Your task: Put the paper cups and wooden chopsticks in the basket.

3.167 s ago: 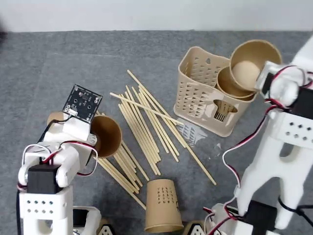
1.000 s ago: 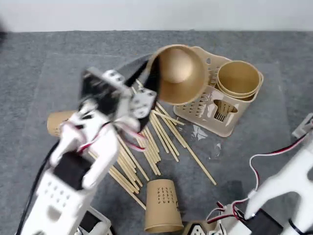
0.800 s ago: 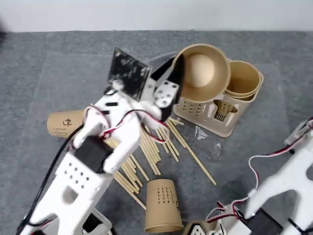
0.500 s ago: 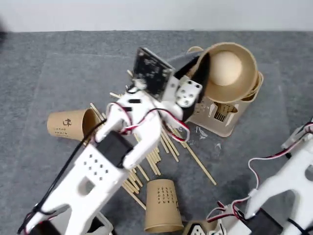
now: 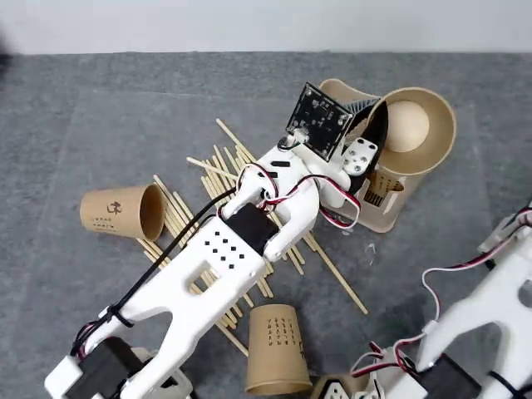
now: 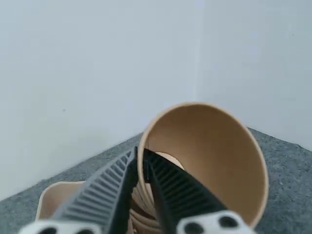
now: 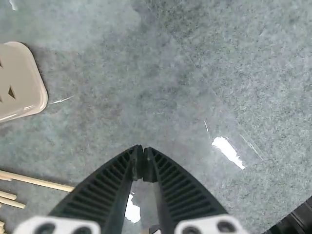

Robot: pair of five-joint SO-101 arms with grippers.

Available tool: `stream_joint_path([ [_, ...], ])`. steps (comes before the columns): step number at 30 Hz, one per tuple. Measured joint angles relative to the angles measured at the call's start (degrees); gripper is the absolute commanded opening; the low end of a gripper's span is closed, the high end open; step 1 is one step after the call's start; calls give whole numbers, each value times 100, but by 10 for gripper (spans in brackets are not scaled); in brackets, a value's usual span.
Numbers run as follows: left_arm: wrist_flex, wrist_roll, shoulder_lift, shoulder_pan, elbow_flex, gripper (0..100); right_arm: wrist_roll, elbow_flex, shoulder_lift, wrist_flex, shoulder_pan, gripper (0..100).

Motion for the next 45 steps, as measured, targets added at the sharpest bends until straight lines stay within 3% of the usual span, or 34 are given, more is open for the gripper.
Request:
stream_joint_path([
  [3, 70, 18, 9, 18, 0, 36, 0, 0, 0, 0, 0, 9],
  [8, 571, 105, 18, 149, -334, 220, 0, 0, 0, 0, 0, 9],
  [10, 703, 422, 35, 158, -396, 246, 0, 0, 0, 0, 0, 9],
  [21, 730, 659, 985, 35, -1486, 246, 0, 0, 0, 0, 0, 9],
  [26, 1222, 659, 1609, -281, -2215, 246, 0, 0, 0, 0, 0, 9],
  [38, 2365, 659, 1556, -659, -2532, 246, 0, 0, 0, 0, 0, 9],
  [45, 2338, 659, 958, -413, -2593, 246, 0, 0, 0, 0, 0, 9],
])
